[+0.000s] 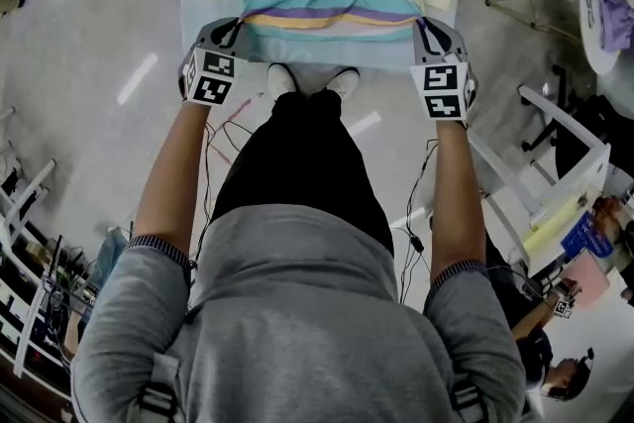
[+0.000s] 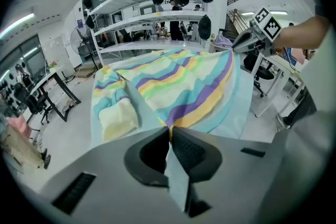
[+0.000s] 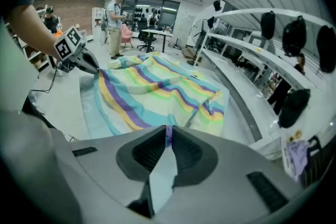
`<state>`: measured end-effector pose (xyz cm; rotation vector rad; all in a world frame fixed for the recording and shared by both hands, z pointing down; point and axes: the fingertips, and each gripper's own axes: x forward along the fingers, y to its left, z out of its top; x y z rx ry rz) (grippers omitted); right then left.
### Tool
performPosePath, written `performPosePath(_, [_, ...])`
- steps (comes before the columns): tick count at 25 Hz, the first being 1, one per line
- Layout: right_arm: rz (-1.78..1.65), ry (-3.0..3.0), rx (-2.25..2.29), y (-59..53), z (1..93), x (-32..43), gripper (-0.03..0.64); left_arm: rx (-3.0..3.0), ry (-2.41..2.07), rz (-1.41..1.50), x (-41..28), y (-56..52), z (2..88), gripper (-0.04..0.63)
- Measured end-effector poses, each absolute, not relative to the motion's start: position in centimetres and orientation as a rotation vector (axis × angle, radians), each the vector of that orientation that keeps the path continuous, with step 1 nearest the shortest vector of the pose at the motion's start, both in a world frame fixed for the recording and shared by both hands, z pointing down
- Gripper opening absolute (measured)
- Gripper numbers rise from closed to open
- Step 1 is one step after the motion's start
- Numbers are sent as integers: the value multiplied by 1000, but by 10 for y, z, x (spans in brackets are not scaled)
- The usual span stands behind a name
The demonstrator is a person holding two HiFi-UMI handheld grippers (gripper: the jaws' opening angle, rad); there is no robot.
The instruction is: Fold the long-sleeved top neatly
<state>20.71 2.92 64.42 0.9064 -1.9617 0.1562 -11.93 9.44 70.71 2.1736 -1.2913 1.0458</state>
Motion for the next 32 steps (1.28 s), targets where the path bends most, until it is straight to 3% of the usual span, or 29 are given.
performPosePath(7, [295,-1923,985,61,656,244,43,2181,-1404,1039,-152,121,674,33])
performPosePath(20, [301,-1853,839,145,720,250,52,2174,-1267,1162,-153,197,718,44])
performPosePath(22, [318,-1825,789,155,728,252,80,2156,-1225,1153,-153,206,725,103])
performPosePath(24, [354,-1811,742,162,730,253,189,2127,-1201,1118,-155,212,723,173])
performPosePath(32, [437,-1967,809,152,659,233,266,2050,-1244,868,-149,206,661,252])
